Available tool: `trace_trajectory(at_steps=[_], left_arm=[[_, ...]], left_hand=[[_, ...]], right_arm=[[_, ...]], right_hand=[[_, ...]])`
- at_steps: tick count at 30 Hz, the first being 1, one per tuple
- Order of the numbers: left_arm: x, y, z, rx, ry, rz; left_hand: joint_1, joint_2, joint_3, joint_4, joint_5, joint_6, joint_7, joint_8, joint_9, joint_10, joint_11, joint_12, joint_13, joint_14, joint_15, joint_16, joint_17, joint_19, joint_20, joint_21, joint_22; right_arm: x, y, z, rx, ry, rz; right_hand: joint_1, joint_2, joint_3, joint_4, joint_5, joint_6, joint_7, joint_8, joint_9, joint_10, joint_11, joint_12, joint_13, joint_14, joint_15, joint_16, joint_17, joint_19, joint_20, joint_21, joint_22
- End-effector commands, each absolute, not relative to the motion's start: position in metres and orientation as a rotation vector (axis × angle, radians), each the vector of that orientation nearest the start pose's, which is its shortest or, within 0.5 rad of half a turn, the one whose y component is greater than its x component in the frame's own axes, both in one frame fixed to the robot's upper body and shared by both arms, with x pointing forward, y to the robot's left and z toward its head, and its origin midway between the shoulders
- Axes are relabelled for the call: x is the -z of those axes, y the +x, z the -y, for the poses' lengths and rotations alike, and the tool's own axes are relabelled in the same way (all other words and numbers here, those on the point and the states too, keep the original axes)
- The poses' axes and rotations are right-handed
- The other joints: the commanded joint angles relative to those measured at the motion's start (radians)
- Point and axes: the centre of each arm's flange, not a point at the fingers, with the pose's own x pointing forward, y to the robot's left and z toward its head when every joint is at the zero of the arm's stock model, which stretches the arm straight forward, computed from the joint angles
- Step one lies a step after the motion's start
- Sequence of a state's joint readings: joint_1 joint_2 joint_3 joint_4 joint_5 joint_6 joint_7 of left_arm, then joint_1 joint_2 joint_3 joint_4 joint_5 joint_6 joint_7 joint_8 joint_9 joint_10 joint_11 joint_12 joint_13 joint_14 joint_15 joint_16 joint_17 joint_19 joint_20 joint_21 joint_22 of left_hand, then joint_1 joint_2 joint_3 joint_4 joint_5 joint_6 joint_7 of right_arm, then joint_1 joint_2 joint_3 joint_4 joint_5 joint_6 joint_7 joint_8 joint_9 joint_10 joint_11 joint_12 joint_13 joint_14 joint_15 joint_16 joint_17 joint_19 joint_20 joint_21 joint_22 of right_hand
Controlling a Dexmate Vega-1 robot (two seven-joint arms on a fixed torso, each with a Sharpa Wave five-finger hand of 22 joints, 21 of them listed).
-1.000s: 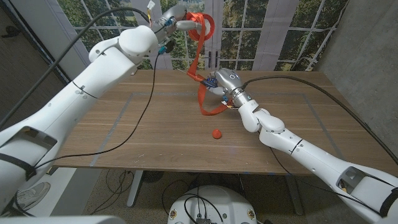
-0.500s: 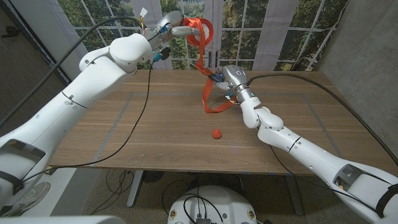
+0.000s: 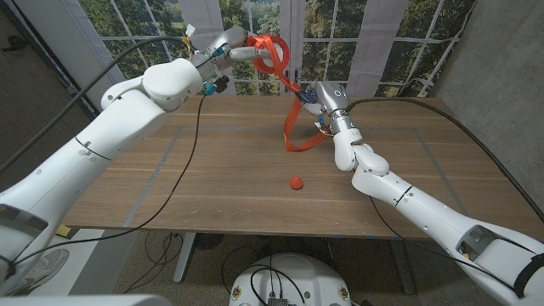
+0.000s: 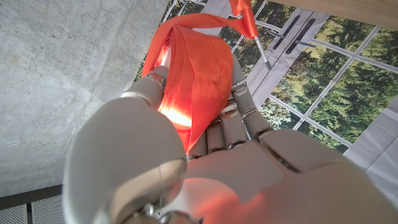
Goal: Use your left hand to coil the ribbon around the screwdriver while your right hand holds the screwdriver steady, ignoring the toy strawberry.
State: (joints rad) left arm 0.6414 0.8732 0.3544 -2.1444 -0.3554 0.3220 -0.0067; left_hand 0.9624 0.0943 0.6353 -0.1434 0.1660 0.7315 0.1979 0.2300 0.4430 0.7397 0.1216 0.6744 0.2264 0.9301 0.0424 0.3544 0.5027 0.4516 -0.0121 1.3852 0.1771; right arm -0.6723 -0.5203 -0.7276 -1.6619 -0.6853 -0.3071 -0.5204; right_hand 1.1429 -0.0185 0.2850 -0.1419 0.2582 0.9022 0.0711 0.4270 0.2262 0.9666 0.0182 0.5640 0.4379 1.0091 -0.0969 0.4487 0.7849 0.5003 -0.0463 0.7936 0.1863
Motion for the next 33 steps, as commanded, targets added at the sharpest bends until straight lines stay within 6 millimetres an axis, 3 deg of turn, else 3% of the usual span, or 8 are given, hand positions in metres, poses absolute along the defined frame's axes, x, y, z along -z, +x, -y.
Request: trace_trajectory(at_steps=[1, 33], left_arm=[[-0.183, 0.483, -0.215, 0.269, 0.666, 0.800], [-0.125, 0.509, -0.250, 0.167, 0.593, 0.639]], left_hand=[[0.063, 0.090, 0.034, 0.020, 0.003, 0.204, -0.124, 0.004, 0.004, 0.259, -0.248, 0.007, 0.181, 0.187, -0.220, 0.003, 0.002, 0.000, -0.003, 0.005, 0.001], [0.064, 0.091, 0.034, 0.019, 0.003, 0.203, -0.123, 0.002, 0.007, 0.261, -0.249, 0.004, 0.182, 0.187, -0.220, 0.000, 0.005, 0.001, -0.002, 0.006, 0.001]], right_arm=[[-0.072, 0.581, 0.158, 0.518, -1.101, 0.971], [-0.069, 0.555, 0.187, 0.613, -1.035, 0.990]], right_hand=[[0.129, 0.132, 0.005, 0.003, 0.006, 0.130, -0.118, 0.002, 0.005, 0.071, -0.065, 0.006, 0.023, 0.061, -0.114, 0.000, 0.006, -0.005, 0.002, 0.005, 0.000], [0.131, 0.130, 0.005, 0.001, 0.007, 0.133, -0.119, -0.002, 0.007, 0.076, -0.063, -0.001, 0.028, 0.063, -0.115, -0.004, 0.011, -0.008, 0.002, 0.015, -0.001]])
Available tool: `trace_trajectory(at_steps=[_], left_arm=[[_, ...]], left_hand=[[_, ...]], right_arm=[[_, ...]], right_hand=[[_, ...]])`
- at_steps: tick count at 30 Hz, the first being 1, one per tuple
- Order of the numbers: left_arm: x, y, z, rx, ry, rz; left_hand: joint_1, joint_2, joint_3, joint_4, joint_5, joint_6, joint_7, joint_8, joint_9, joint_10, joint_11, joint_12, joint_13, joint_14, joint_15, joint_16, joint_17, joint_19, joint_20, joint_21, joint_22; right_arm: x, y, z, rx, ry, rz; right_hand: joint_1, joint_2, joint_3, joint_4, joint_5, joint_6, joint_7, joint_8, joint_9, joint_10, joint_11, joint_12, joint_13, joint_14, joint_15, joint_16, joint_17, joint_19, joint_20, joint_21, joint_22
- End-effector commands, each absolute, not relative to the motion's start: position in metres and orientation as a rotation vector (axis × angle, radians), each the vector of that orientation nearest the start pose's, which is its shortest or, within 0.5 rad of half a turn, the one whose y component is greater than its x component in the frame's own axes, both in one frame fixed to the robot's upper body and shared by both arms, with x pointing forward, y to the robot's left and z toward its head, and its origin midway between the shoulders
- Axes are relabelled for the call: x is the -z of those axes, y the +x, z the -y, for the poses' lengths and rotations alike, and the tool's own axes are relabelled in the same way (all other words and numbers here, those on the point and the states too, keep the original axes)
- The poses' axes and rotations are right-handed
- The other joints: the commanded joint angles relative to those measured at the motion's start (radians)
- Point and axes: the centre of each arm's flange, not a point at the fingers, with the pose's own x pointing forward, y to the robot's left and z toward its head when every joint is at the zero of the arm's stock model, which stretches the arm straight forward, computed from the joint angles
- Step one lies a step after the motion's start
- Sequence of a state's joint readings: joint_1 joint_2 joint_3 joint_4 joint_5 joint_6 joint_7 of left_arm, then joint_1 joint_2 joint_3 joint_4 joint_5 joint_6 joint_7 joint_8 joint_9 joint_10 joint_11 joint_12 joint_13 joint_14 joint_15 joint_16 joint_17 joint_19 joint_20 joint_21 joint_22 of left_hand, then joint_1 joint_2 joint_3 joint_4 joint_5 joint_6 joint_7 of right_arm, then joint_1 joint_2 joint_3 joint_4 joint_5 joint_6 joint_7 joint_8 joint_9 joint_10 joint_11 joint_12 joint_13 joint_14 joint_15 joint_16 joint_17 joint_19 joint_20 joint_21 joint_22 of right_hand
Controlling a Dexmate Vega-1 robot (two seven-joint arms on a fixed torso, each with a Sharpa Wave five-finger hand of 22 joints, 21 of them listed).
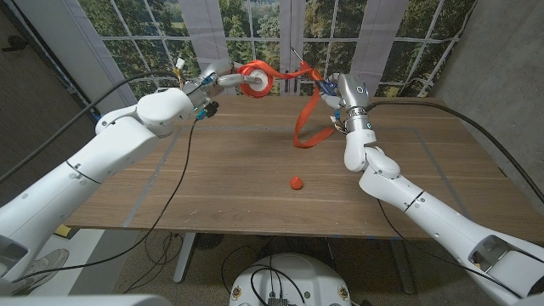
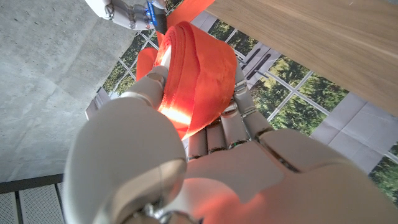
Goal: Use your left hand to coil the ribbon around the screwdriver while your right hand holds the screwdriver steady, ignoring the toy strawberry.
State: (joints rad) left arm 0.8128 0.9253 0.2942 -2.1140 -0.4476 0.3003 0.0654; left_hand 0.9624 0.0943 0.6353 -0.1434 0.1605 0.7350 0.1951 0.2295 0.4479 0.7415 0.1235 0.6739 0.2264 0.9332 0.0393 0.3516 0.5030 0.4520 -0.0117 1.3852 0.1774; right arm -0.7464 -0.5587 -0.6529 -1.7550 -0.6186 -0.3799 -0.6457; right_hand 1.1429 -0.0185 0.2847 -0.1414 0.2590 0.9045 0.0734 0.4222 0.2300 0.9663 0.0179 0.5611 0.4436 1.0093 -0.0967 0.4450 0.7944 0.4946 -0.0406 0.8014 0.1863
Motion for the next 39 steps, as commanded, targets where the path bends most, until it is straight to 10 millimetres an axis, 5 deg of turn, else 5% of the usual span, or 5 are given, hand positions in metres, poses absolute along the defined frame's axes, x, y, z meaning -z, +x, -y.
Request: trace_trajectory(at_steps=[1, 17, 39], left_arm=[[-0.123, 0.510, -0.252, 0.161, 0.591, 0.632], [-0.100, 0.520, -0.266, 0.075, 0.602, 0.528], [-0.093, 0.519, -0.273, 0.027, 0.638, 0.467]], left_hand=[[0.063, 0.091, 0.034, 0.019, 0.008, 0.200, -0.120, 0.003, 0.002, 0.259, -0.252, 0.003, 0.181, 0.184, -0.218, 0.003, 0.005, 0.001, -0.003, 0.006, 0.000], [0.064, 0.090, 0.034, 0.019, 0.008, 0.200, -0.121, 0.001, 0.002, 0.261, -0.251, 0.002, 0.182, 0.185, -0.217, 0.001, 0.006, 0.002, -0.002, 0.007, 0.000], [0.064, 0.091, 0.035, 0.019, 0.008, 0.204, -0.118, 0.001, 0.001, 0.264, -0.247, -0.001, 0.181, 0.184, -0.214, -0.002, 0.006, 0.005, -0.001, 0.009, 0.001]], right_arm=[[-0.068, 0.555, 0.188, 0.610, -1.028, 0.990], [-0.063, 0.546, 0.192, 0.607, -1.038, 1.011], [-0.062, 0.541, 0.185, 0.455, -1.256, 0.938]], right_hand=[[0.130, 0.131, 0.006, 0.001, 0.006, 0.130, -0.121, 0.002, 0.003, 0.076, -0.063, 0.002, 0.023, 0.063, -0.114, -0.001, 0.001, -0.003, -0.004, 0.008, -0.001], [0.130, 0.131, 0.006, 0.001, 0.007, 0.135, -0.120, 0.001, 0.004, 0.077, -0.064, -0.003, 0.025, 0.064, -0.116, -0.003, 0.003, -0.004, -0.004, 0.013, -0.001], [0.130, 0.132, 0.007, 0.002, 0.007, 0.133, -0.122, -0.003, 0.004, 0.077, -0.063, -0.010, 0.025, 0.063, -0.116, -0.008, 0.004, -0.004, -0.014, 0.019, -0.002]])
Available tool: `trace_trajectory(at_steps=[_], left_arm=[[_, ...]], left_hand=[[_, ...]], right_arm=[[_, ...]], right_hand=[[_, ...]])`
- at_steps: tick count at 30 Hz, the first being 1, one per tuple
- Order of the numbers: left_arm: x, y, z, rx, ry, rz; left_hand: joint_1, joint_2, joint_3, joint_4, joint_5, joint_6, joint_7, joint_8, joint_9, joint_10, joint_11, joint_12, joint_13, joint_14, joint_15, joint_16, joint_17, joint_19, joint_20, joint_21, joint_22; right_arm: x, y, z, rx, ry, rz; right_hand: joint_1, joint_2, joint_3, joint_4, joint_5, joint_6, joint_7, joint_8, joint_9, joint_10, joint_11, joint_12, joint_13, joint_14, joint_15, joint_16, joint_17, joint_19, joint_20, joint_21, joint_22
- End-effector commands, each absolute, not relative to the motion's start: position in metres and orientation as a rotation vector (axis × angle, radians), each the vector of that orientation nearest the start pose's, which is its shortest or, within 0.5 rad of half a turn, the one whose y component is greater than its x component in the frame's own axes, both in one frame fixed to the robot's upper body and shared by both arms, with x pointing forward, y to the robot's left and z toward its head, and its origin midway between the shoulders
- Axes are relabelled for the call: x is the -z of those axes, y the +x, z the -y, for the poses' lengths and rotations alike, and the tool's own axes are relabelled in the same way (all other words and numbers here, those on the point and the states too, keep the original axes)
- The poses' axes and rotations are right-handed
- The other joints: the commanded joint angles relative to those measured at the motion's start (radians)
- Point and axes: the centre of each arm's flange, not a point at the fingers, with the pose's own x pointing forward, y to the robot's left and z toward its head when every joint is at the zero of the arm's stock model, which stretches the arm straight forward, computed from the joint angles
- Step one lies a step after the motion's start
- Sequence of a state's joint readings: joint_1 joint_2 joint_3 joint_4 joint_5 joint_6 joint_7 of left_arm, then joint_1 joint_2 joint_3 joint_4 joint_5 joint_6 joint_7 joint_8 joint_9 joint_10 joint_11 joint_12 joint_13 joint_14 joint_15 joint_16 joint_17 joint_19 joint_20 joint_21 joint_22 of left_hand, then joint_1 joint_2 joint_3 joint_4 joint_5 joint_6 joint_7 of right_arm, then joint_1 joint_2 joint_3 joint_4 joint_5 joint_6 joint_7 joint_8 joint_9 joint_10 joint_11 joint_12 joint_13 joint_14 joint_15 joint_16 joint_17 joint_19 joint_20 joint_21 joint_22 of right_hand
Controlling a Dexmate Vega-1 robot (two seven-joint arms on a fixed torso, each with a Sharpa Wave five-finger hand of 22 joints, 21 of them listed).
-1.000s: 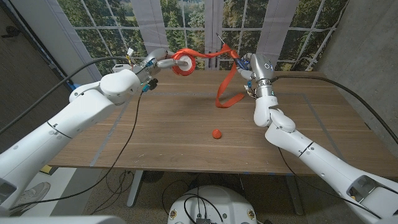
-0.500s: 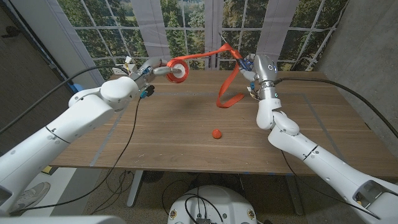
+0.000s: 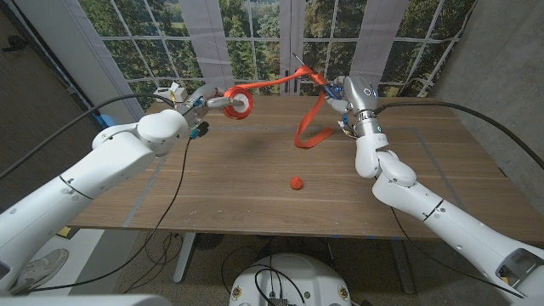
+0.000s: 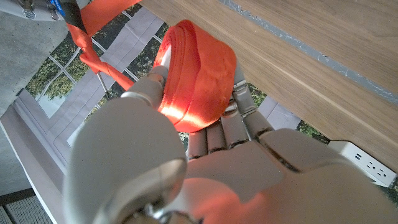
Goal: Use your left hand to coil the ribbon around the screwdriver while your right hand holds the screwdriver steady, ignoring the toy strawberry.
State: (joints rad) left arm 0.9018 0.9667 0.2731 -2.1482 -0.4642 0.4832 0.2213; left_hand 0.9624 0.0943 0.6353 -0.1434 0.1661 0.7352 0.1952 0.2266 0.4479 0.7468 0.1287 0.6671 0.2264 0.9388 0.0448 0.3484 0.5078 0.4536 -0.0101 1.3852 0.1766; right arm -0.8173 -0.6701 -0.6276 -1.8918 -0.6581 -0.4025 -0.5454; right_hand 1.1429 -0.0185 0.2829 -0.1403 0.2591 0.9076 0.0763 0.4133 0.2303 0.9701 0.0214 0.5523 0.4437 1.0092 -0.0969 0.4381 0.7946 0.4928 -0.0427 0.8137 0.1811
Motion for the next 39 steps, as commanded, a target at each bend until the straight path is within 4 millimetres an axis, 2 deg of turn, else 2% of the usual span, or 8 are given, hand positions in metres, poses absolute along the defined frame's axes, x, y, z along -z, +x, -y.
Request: trace_trajectory(at_steps=[1, 20, 23, 31, 32, 36, 38, 39], left_arm=[[-0.093, 0.519, -0.274, 0.021, 0.641, 0.462], [-0.085, 0.526, -0.292, -0.046, 0.741, 0.327], [-0.085, 0.527, -0.291, -0.047, 0.751, 0.315], [-0.076, 0.534, -0.287, -0.085, 0.789, 0.286], [-0.075, 0.534, -0.287, -0.094, 0.801, 0.281], [-0.073, 0.534, -0.284, -0.142, 0.863, 0.261], [-0.071, 0.535, -0.283, -0.154, 0.886, 0.254], [-0.069, 0.536, -0.282, -0.162, 0.903, 0.249]], left_hand=[[0.064, 0.091, 0.036, 0.019, 0.002, 0.204, -0.119, 0.003, 0.000, 0.260, -0.256, 0.006, 0.181, 0.179, -0.220, 0.001, 0.001, 0.003, -0.002, 0.009, 0.001], [0.063, 0.091, 0.038, 0.020, 0.002, 0.203, -0.119, 0.001, -0.002, 0.256, -0.250, 0.000, 0.178, 0.179, -0.221, -0.003, 0.000, 0.005, -0.003, 0.010, 0.001], [0.063, 0.091, 0.038, 0.020, 0.002, 0.205, -0.117, 0.001, -0.003, 0.257, -0.257, -0.001, 0.176, 0.179, -0.221, -0.004, 0.000, 0.006, -0.002, 0.010, 0.001], [0.063, 0.091, 0.039, 0.019, 0.002, 0.197, -0.110, -0.006, -0.008, 0.254, -0.246, -0.004, 0.175, 0.176, -0.221, -0.007, 0.000, 0.003, 0.001, 0.010, 0.001], [0.062, 0.092, 0.040, 0.021, 0.002, 0.197, -0.109, -0.007, -0.009, 0.257, -0.256, -0.003, 0.176, 0.177, -0.221, -0.007, -0.001, 0.004, 0.000, 0.010, 0.001], [0.063, 0.091, 0.040, 0.020, 0.002, 0.194, -0.111, -0.010, -0.012, 0.251, -0.244, -0.006, 0.176, 0.177, -0.220, -0.007, 0.000, 0.004, 0.001, 0.011, 0.001], [0.062, 0.091, 0.040, 0.020, 0.002, 0.196, -0.111, -0.011, -0.013, 0.252, -0.256, -0.008, 0.173, 0.177, -0.220, -0.007, 0.000, 0.001, 0.001, 0.010, 0.001], [0.063, 0.091, 0.040, 0.020, 0.002, 0.196, -0.111, -0.011, -0.014, 0.252, -0.247, -0.007, 0.174, 0.177, -0.219, -0.007, 0.000, 0.003, 0.001, 0.010, 0.001]], right_arm=[[-0.062, 0.542, 0.185, 0.452, -1.271, 0.930], [-0.047, 0.558, 0.186, 0.405, -1.488, 0.776], [-0.044, 0.563, 0.183, 0.377, -1.506, 0.752], [-0.039, 0.570, 0.176, 0.327, -1.565, 0.695], [-0.039, 0.571, 0.176, 0.308, -1.566, 0.682], [-0.037, 0.574, 0.173, 0.271, -1.588, 0.634], [-0.035, 0.576, 0.171, 0.263, -1.603, 0.625], [-0.035, 0.576, 0.171, 0.254, -1.597, 0.622]], right_hand=[[0.130, 0.132, 0.008, 0.001, 0.007, 0.130, -0.125, 0.005, 0.004, 0.074, -0.064, -0.001, 0.024, 0.063, -0.116, -0.001, 0.004, -0.002, -0.012, 0.007, 0.004], [0.132, 0.132, 0.008, 0.001, 0.007, 0.129, -0.134, 0.002, 0.006, 0.069, -0.070, -0.010, 0.024, 0.057, -0.119, -0.011, 0.003, -0.004, -0.025, 0.013, 0.003], [0.131, 0.130, 0.008, 0.000, 0.007, 0.133, -0.132, 0.003, 0.005, 0.070, -0.068, -0.011, 0.023, 0.057, -0.119, -0.013, 0.001, -0.003, -0.024, 0.014, 0.003], [0.133, 0.128, 0.009, -0.001, 0.008, 0.140, -0.134, 0.002, 0.003, 0.076, -0.064, -0.017, 0.015, 0.061, -0.119, -0.019, -0.004, -0.003, -0.024, 0.017, 0.003], [0.133, 0.128, 0.010, -0.001, 0.008, 0.141, -0.134, 0.002, 0.003, 0.076, -0.062, -0.017, 0.016, 0.061, -0.119, -0.019, -0.004, -0.002, -0.023, 0.018, 0.002], [0.133, 0.126, 0.009, -0.001, 0.008, 0.141, -0.134, 0.001, 0.003, 0.075, -0.061, -0.018, 0.016, 0.063, -0.120, -0.021, -0.005, -0.003, -0.024, 0.019, 0.002], [0.133, 0.126, 0.009, -0.001, 0.008, 0.142, -0.134, 0.000, 0.002, 0.074, -0.062, -0.019, 0.017, 0.063, -0.119, -0.022, -0.005, -0.004, -0.024, 0.019, 0.002], [0.134, 0.124, 0.009, -0.002, 0.008, 0.142, -0.133, 0.000, 0.002, 0.076, -0.061, -0.018, 0.017, 0.062, -0.121, -0.022, -0.006, -0.003, -0.023, 0.019, 0.002]])
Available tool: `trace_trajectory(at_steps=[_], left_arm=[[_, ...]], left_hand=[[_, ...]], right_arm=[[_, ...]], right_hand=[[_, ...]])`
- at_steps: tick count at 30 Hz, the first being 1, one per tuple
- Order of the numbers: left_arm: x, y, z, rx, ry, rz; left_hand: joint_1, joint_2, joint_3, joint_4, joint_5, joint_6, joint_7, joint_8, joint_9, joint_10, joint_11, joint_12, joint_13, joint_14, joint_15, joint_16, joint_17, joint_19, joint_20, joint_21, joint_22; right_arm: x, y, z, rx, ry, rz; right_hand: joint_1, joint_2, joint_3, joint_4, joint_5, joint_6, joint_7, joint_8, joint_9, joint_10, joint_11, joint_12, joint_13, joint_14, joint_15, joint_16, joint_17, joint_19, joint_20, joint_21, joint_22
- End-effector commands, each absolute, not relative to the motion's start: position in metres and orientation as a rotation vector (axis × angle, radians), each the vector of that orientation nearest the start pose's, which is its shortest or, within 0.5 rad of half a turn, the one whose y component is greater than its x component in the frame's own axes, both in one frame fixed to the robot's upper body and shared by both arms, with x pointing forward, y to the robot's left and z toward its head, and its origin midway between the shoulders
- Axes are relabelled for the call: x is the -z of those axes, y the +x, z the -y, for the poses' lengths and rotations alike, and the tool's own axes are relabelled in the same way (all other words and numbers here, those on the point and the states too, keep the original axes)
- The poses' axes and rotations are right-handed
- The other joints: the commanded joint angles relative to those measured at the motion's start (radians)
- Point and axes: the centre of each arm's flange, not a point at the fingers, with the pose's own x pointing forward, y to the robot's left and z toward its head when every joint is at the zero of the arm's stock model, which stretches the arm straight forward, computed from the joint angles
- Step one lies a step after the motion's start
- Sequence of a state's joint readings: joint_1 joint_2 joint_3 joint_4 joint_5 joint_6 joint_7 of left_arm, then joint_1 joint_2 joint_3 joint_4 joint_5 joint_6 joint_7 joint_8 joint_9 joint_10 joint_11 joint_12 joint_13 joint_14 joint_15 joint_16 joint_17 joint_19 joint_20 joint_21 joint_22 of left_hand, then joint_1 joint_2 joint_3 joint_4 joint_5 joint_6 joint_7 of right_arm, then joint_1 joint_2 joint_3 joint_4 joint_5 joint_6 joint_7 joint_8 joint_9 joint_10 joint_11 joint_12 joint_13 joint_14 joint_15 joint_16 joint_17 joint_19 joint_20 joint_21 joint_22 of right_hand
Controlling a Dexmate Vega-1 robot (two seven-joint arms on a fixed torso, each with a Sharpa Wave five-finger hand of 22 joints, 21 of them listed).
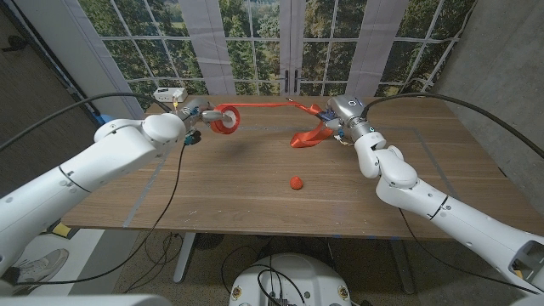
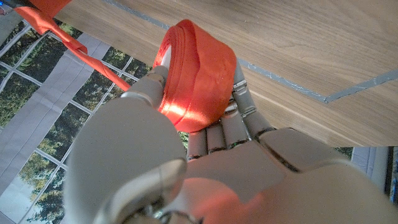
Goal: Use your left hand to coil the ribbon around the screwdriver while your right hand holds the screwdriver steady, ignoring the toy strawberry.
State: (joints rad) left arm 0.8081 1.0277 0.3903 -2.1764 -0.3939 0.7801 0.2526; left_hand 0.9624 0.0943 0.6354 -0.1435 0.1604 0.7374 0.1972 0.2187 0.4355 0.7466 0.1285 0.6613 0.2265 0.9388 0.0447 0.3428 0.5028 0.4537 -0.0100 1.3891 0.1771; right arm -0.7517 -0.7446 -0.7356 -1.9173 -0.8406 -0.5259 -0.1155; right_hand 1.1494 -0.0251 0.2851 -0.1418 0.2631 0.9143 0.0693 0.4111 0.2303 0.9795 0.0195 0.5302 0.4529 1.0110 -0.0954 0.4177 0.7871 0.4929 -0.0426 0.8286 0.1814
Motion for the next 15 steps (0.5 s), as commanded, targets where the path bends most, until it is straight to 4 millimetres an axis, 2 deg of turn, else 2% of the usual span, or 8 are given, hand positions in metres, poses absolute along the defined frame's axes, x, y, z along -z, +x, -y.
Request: trace_trajectory(at_steps=[1, 9, 15], left_arm=[[-0.067, 0.537, -0.281, -0.171, 0.911, 0.246], [-0.048, 0.549, -0.280, -0.153, 0.926, 0.197], [-0.035, 0.557, -0.278, -0.186, 0.979, 0.180]], left_hand=[[0.062, 0.091, 0.040, 0.020, 0.008, 0.195, -0.111, -0.003, -0.002, 0.253, -0.249, -0.001, 0.174, 0.178, -0.220, -0.002, 0.005, 0.004, 0.001, 0.006, 0.001], [0.058, 0.089, 0.042, 0.022, 0.009, 0.181, -0.121, -0.012, -0.008, 0.249, -0.257, -0.010, 0.165, 0.172, -0.226, -0.010, -0.001, 0.007, -0.003, 0.007, 0.000], [0.056, 0.085, 0.043, 0.022, 0.009, 0.174, -0.123, -0.015, -0.013, 0.244, -0.251, -0.014, 0.164, 0.173, -0.225, -0.011, -0.005, 0.007, -0.005, 0.006, 0.000]], right_arm=[[-0.034, 0.576, 0.171, 0.255, -1.596, 0.624], [-0.034, 0.579, 0.171, 0.212, -1.614, 0.552], [-0.033, 0.581, 0.169, 0.176, -1.639, 0.490]], right_hand=[[0.129, 0.131, 0.008, -0.001, 0.004, 0.135, -0.126, 0.002, 0.002, 0.066, -0.061, 0.003, 0.008, 0.060, -0.123, -0.003, 0.001, -0.003, -0.023, 0.005, 0.002], [0.132, 0.128, 0.010, -0.004, 0.004, 0.137, -0.122, -0.001, 0.001, 0.071, -0.058, 0.000, 0.005, 0.064, -0.122, -0.009, -0.004, -0.001, -0.019, 0.008, 0.002], [0.132, 0.127, 0.011, -0.003, 0.004, 0.137, -0.120, -0.003, 0.000, 0.072, -0.059, -0.002, 0.005, 0.067, -0.120, -0.012, -0.008, 0.000, -0.017, 0.011, 0.001]])
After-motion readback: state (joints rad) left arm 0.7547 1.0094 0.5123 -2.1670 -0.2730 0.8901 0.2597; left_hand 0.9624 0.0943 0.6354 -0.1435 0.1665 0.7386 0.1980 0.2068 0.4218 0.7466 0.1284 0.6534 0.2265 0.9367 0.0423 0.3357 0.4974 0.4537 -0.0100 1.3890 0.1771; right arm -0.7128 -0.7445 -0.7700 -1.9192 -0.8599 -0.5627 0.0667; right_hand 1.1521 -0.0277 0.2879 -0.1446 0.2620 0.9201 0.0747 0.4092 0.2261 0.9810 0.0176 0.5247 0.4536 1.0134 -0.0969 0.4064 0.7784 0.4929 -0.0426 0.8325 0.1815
